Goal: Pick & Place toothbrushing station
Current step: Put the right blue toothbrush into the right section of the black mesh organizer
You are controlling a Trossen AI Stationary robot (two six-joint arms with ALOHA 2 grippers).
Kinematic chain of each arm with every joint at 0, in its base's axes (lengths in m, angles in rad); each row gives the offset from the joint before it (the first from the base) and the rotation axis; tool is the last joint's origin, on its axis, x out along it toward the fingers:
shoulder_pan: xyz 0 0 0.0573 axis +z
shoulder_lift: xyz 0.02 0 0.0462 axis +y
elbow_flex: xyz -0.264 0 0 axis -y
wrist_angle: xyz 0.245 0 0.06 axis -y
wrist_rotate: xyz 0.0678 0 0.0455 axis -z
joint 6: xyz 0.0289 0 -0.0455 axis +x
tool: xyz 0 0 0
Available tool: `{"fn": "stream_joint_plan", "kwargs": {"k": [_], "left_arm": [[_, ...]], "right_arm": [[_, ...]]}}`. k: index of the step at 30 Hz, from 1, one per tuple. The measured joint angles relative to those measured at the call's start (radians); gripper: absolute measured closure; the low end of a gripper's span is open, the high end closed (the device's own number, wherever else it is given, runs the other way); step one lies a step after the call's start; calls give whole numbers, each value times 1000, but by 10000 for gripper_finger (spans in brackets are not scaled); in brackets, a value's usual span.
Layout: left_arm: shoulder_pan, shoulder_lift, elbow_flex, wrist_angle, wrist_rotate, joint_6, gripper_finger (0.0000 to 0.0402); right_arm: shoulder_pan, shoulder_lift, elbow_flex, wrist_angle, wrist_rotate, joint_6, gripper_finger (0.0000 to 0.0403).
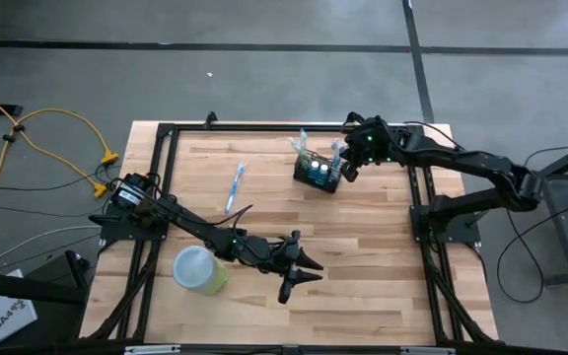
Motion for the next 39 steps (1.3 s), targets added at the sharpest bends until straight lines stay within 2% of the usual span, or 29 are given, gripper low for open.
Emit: {"fn": "stream_joint_plan", "kwargs": {"k": [12, 31, 39], "left_arm": [[-6, 0, 0, 0, -2, 0, 293], [-15, 0, 0, 0, -6, -1, 293], [-17, 0, 0, 0, -6, -1, 293]], "right_arm": [[1, 0, 0, 1, -8, 23, 324], [24, -9, 0, -40, -10, 14, 253], [24, -9, 0, -45, -9, 14, 242]]}}
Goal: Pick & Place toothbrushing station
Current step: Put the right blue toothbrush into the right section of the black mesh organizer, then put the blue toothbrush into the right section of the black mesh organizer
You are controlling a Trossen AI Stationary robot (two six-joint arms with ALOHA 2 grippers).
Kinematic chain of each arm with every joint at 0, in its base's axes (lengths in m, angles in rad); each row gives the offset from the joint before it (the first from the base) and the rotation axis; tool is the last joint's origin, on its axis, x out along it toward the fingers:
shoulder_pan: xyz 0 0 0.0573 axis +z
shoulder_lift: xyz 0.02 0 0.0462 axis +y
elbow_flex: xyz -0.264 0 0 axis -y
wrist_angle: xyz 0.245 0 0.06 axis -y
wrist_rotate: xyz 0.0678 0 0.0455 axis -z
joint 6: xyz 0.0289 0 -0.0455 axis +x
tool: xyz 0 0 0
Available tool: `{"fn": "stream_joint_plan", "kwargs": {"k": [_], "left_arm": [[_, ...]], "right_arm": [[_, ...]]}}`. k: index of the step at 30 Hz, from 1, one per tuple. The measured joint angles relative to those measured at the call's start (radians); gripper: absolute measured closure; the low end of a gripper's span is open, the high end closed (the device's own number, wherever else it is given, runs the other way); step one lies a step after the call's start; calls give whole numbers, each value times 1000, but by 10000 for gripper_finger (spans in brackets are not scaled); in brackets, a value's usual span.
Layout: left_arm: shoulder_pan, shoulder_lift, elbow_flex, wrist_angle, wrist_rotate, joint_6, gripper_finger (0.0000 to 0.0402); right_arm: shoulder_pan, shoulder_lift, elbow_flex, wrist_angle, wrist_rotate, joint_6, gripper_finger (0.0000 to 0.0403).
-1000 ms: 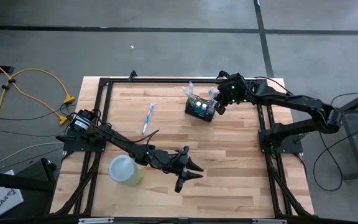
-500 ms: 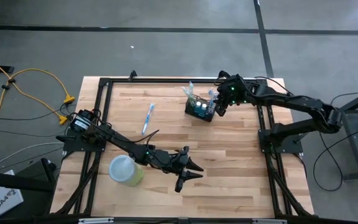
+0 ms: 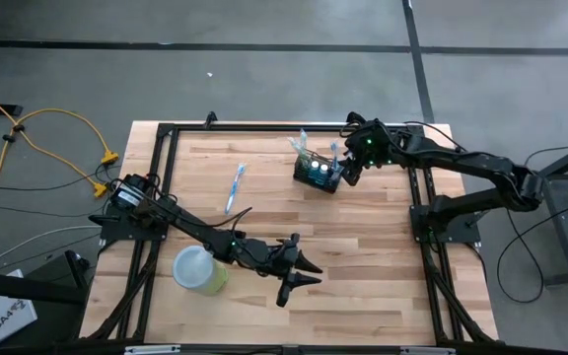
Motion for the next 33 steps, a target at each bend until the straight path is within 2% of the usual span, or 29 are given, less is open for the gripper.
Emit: {"fn": "stream_joint_plan", "kwargs": {"k": [12, 19, 28, 30, 33], "left_arm": [[0, 0, 0, 0, 1, 0, 293], [0, 0, 0, 0, 6, 0, 293], [0, 0, 0, -8, -1, -1, 293], [0, 0, 0, -38, -37, -20, 293], [4, 0, 0, -109, -171, -61, 293]], "right_arm": [[0, -26, 0, 6, 6, -56, 242], [0, -118, 0, 11, 34, -75, 242], [1, -241, 0, 15, 17, -67, 242], [3, -254, 0, 13, -13, -42, 242], [13, -261, 0, 13, -73, -8, 242]]}}
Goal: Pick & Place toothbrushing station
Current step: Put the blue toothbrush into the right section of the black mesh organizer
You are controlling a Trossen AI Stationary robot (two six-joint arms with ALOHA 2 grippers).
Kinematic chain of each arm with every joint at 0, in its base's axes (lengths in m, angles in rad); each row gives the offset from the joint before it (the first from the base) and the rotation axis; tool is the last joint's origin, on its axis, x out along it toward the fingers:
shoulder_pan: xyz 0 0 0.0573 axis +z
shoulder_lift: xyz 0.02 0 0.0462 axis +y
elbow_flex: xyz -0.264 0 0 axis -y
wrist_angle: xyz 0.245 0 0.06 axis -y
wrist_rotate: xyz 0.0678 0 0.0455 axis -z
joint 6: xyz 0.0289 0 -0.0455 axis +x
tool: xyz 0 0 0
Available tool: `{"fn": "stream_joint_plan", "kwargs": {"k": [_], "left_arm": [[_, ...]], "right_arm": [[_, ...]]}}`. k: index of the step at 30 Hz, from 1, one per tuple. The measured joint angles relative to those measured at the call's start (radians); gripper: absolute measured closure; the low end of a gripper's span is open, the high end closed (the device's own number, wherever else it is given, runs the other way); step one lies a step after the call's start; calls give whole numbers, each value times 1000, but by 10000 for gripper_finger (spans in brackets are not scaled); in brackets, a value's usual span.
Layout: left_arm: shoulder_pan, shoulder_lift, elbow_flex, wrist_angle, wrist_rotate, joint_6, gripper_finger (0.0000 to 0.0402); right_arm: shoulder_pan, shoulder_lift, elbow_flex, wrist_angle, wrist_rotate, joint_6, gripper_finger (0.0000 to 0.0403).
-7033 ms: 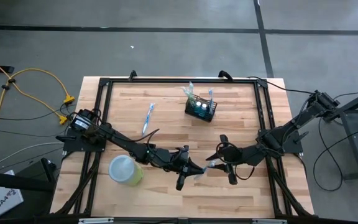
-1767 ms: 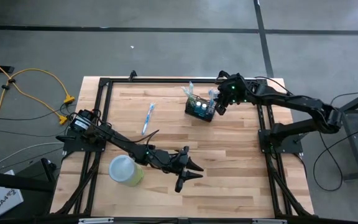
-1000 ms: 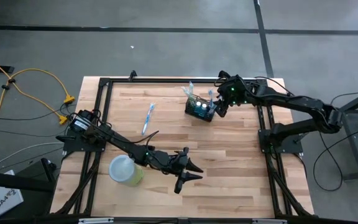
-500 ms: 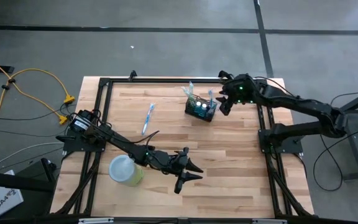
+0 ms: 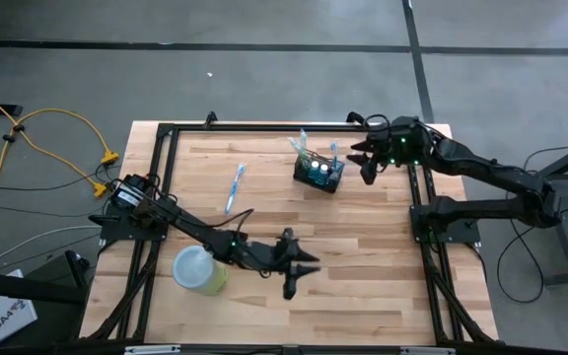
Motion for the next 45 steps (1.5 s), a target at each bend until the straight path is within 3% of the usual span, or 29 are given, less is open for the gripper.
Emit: {"fn": "stream_joint_plan", "kwargs": {"k": [4, 13, 22, 32, 45], "left_arm": [[31, -10, -1, -114, -110, -67, 293], [148, -103, -1, -391, -111, -171, 293], [348, -174, -1, -934, -67, -462, 293], [502, -174, 0, -1238, -21, -637, 293], [523, -174, 0, -1544, -24, -828, 293]], "right_arm": [[26, -2, 0, -1, -39, 21, 242], [118, -1, 0, -4, -32, 42, 242], [226, -1, 0, -5, -31, 44, 242], [329, -1, 0, -11, -28, 43, 242], [389, -1, 0, -14, -27, 44, 242]]}}
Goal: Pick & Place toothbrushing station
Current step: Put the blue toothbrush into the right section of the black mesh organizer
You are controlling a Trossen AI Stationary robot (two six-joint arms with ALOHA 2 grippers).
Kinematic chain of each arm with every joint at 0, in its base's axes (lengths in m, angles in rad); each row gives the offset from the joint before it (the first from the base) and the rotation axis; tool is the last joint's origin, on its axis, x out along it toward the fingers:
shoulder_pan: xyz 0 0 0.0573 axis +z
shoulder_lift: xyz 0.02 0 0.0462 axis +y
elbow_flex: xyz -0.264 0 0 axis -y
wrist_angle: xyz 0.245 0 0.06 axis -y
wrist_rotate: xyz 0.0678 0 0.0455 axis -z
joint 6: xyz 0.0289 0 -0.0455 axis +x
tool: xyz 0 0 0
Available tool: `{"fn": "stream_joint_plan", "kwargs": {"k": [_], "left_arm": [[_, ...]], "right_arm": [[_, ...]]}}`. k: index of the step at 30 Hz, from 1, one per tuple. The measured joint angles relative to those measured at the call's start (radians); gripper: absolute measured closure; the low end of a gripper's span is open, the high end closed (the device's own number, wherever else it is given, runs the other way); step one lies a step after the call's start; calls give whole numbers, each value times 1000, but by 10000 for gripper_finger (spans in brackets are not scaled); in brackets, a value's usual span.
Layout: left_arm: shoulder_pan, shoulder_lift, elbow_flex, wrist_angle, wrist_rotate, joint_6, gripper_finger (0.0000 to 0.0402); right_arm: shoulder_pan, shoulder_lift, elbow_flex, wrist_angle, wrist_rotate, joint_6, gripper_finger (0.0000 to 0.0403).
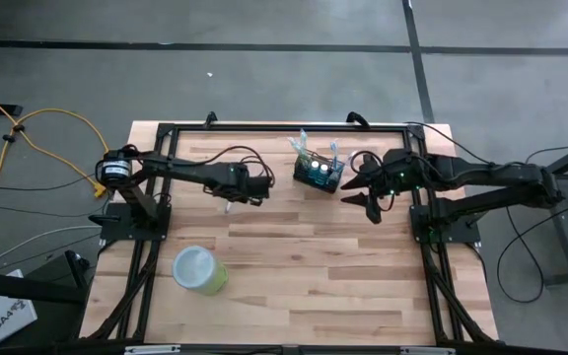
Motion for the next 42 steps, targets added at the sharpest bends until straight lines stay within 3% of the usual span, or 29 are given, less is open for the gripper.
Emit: {"fn": "stream_joint_plan", "kwargs": {"k": [26, 33, 42], "left_arm": [[39, 52, -21, -20, 38, 9, 293], [39, 52, -92, 14, 99, -16, 293], [22, 52, -109, 134, 101, 12, 303]], "right_arm": [[106, 0, 0, -50, 87, 31, 243], [133, 0, 0, -50, 132, 31, 243], [143, 0, 0, -50, 138, 48, 243]]}}
